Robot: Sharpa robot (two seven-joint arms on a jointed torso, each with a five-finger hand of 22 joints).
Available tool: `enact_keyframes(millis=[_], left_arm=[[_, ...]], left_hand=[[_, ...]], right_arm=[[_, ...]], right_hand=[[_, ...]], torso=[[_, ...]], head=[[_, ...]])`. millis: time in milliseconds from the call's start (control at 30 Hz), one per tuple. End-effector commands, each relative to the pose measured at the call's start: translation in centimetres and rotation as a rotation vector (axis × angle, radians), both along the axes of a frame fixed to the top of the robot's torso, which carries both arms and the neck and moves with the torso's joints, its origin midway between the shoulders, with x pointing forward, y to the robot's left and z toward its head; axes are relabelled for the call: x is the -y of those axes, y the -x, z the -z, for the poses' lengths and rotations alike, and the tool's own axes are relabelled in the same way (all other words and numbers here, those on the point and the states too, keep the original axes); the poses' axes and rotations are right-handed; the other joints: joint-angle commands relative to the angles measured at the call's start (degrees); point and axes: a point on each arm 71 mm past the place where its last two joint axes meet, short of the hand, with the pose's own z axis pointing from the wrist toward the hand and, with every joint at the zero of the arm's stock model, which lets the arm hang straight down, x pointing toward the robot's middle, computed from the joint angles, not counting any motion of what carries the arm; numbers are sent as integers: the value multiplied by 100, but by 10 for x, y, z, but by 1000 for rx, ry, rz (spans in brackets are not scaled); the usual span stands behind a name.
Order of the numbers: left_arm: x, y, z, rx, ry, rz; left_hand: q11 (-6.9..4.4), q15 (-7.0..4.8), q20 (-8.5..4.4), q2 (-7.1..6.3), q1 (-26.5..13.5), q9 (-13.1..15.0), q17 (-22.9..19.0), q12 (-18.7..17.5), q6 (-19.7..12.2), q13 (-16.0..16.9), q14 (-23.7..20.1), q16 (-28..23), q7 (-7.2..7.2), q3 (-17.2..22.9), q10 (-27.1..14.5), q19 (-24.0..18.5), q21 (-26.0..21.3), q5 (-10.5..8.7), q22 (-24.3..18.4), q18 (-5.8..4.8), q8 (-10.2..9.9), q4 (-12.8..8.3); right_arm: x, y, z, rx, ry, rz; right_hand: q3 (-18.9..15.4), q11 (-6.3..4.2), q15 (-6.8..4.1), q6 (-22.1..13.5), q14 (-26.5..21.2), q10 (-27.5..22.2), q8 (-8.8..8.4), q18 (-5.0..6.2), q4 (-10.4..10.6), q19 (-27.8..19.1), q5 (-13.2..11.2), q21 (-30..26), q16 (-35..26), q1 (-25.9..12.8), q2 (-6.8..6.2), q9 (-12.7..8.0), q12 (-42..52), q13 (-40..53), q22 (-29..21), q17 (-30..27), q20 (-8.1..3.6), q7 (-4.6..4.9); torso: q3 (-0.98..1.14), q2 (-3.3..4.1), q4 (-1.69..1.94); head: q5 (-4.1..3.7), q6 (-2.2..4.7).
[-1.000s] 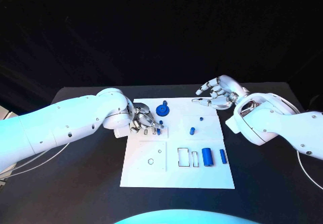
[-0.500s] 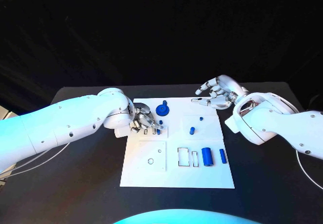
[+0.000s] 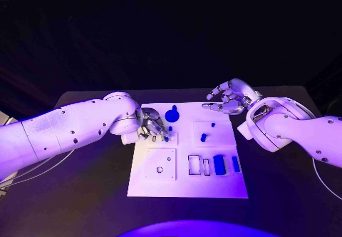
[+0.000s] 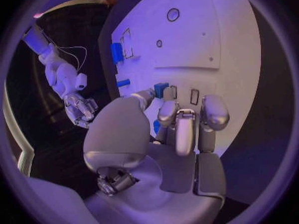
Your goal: Assemble the parts on the task board
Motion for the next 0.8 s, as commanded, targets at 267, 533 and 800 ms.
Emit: enact_keyframes(millis=[267,533,800], left_arm=[[1,1,0,-11,4,27],[1,0,-2,9,26,18],[-2,0,-5,41,66,-20]], left_hand=[[-43,-51,-55,-157,160,120,1021,-163,83,-107,459,20,-49,1209,-31,5,39,3,12,-71,-271,-491],[-11,-23,-31,-418,-230,385,1095,-216,216,-84,486,42,17,2319,70,25,86,863,52,-75,-419,-1217],[-67,-74,-72,-519,-503,564,1196,-147,433,70,522,77,-39,2498,253,137,191,1591,210,-102,-458,-1517]], right_arm=[[-1,0,1,-3,10,-12],[0,0,1,-2,9,-10],[1,0,1,-1,9,-8]], right_hand=[[-5,-25,-43,-56,581,-11,39,-82,-8,600,74,25,19,30,43,12,-8,884,1505,1480,-32,-8],[-3,-25,-43,-58,580,-11,43,-82,-7,600,87,25,18,33,45,13,-8,884,1505,1477,-33,-9],[-1,-25,-44,-61,580,0,47,-82,-5,600,103,25,19,34,48,14,5,894,1505,1478,-33,-9]], torso=[[-2,-5,-4],[-4,-6,-3],[-6,-3,0]], head=[[18,-18],[24,-12],[29,7]])
